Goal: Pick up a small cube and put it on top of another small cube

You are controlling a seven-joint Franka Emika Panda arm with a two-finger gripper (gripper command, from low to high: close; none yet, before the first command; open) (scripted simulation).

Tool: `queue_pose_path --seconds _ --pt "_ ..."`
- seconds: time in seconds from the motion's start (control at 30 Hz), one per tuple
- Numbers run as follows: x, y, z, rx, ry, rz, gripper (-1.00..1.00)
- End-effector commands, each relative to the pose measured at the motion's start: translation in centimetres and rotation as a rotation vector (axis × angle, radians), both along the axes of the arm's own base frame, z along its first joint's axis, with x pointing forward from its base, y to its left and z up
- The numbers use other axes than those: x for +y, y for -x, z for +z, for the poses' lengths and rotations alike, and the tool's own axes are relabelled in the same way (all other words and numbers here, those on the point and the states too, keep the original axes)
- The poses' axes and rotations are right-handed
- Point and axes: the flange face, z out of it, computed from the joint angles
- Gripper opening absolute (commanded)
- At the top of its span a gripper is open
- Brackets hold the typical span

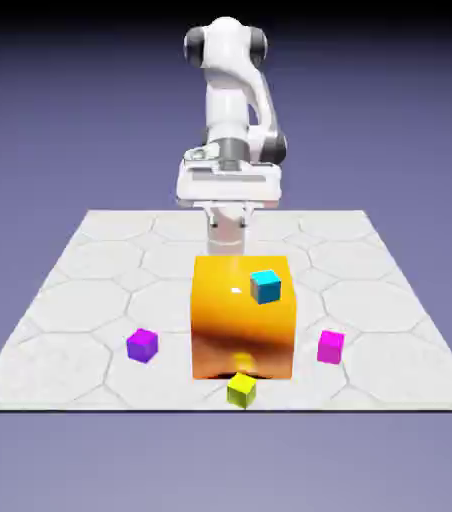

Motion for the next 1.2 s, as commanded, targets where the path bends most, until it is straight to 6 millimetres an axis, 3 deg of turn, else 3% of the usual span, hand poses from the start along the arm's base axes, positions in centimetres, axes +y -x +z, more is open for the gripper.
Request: queue_pose_path --seconds 0.0,0.33,0.6,0.87,1.17 --pt "0.4 0.0 0.8 -0.024 -0.041 -0.036 0.0" --pt "5.6 0.6 7.6 -0.233 -0.477 -0.339 0.0" --pt "10.9 1.8 10.0 -0.342 -0.852 -0.523 0.0" --pt "16.7 3.1 9.1 -0.381 -1.232 -0.687 0.0" --pt "22.7 4.2 3.9 -0.349 -1.64 -0.896 0.0"
